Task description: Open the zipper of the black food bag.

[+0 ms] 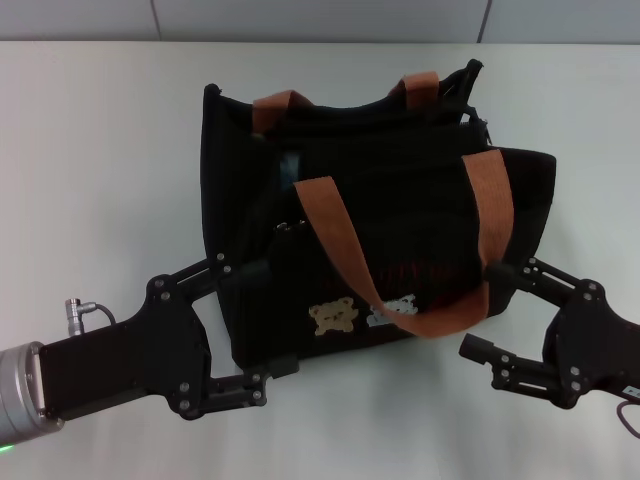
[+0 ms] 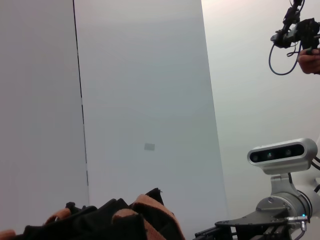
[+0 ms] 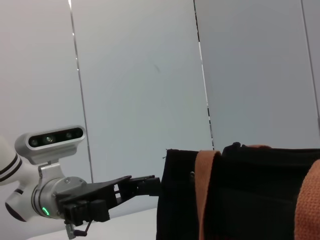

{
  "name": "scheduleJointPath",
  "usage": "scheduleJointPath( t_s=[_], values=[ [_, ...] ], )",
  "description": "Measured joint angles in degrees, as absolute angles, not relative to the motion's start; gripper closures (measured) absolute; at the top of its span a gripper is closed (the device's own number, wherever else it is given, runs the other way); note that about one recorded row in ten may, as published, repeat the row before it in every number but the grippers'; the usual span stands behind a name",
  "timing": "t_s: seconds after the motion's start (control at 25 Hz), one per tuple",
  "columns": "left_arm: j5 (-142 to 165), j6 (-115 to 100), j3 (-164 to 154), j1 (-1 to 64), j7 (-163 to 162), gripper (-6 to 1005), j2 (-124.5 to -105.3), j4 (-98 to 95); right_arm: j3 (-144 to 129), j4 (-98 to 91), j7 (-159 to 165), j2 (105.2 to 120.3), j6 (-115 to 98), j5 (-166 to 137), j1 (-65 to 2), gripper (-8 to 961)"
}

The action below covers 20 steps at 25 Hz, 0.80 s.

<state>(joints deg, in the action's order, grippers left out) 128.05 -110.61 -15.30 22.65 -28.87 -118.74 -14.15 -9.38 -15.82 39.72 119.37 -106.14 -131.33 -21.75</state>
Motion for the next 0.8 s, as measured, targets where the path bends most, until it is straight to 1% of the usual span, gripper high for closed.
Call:
scheduleJointPath(
  t_s=[0.8],
  values=[
    [128.11, -111.01, -15.55, 22.21, -29.36, 170, -118.65, -14.15, -9.58, -15.82, 39.72, 119.35, -106.18, -131.33, -21.99, 127]
  ],
)
